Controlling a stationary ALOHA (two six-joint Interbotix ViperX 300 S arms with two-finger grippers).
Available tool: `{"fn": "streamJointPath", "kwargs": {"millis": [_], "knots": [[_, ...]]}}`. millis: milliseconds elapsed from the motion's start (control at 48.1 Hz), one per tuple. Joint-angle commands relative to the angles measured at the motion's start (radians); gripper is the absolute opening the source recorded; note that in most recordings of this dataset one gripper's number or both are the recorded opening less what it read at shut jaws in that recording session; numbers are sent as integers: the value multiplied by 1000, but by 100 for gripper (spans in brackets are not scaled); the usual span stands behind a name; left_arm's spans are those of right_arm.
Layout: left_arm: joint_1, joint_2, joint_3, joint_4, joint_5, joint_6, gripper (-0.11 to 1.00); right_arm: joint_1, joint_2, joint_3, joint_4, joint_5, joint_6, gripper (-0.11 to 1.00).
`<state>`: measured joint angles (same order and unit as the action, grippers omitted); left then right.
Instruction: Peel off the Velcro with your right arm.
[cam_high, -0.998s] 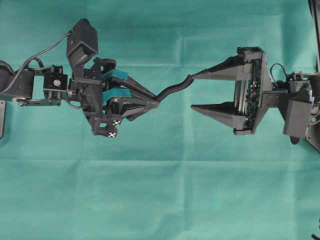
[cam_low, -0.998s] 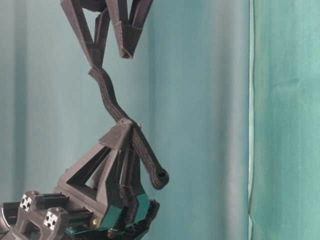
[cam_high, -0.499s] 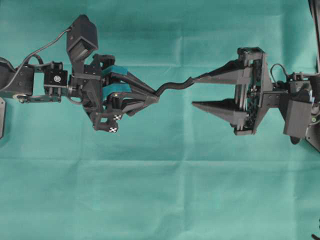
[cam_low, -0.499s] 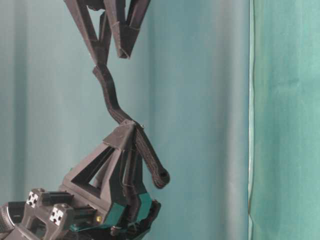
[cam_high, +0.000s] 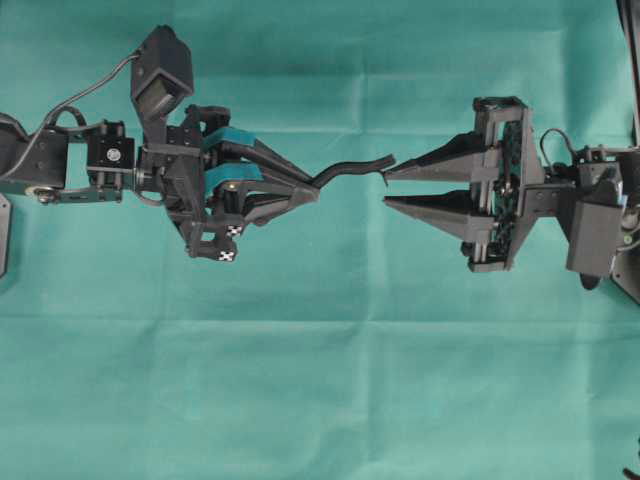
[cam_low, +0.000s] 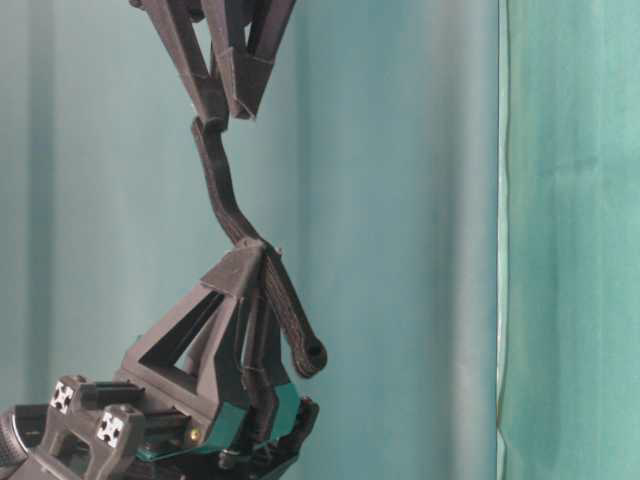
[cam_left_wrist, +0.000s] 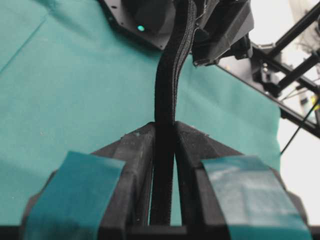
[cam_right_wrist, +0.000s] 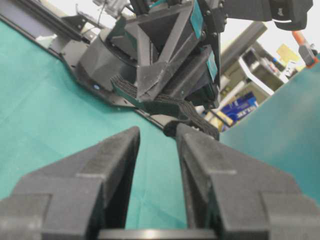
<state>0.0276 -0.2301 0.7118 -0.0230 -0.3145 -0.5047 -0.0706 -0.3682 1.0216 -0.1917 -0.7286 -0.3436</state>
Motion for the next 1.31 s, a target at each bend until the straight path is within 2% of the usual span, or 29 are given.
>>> {"fn": "streamJointPath", "kwargs": {"millis": [0, 562, 1290], "knots": [[3, -25, -11, -2, -11, -2, 10, 5, -5, -11, -2, -9, 2, 0], [-3, -25, -3, -2, -15, 0, 10, -15, -5, -14, 26, -15, 2, 0], [-3, -21, 5, -2, -37, 2, 10, -26, -2, -32, 32, -31, 2, 0]]}}
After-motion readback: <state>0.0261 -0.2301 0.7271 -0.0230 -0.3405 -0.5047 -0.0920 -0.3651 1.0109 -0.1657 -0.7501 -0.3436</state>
